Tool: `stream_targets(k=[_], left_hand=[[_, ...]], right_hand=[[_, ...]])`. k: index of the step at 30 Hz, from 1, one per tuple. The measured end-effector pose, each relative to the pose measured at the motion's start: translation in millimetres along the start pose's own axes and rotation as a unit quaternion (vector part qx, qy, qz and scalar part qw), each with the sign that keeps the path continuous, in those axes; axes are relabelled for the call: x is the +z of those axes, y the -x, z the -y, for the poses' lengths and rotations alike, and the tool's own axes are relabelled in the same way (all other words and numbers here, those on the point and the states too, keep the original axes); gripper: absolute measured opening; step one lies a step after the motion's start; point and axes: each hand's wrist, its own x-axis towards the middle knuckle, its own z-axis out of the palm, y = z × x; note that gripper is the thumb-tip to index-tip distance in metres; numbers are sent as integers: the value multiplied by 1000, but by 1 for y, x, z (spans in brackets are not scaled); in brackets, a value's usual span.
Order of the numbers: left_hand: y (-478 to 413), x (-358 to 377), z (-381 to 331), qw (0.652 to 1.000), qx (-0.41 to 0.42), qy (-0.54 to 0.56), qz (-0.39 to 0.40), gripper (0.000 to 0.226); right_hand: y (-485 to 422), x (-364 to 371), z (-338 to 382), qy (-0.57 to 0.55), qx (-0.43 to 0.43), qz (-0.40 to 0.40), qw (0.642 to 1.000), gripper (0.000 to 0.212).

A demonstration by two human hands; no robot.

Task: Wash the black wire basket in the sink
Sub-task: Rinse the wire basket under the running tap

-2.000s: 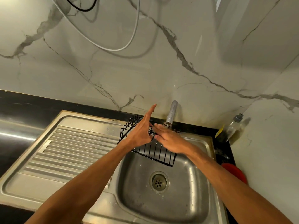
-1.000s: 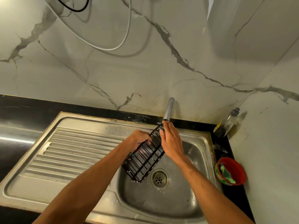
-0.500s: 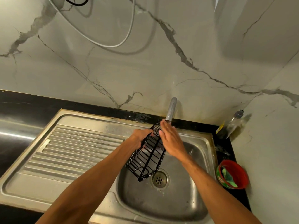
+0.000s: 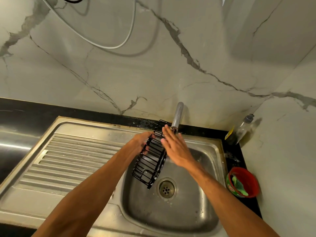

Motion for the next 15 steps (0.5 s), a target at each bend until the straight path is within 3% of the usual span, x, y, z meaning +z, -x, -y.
stream_targets(k=[3,5,12,15], left_hand=[[2,0,-3,1000,8,6,23,20],[2,0,-4,999,6,1,36,18],[-4,-8,-5,1000,5,-16,8,21],[-4,-5,-2,1000,1,-14,4,17]], right_hand=[[-22,-13,-18,-35,110,-36,993,63],[-31,-21,-16,-39,131,-28,990,66],[15,0,12,8,-113,22,993,62],[9,-2,-6,-21,-66,-1,998,58]])
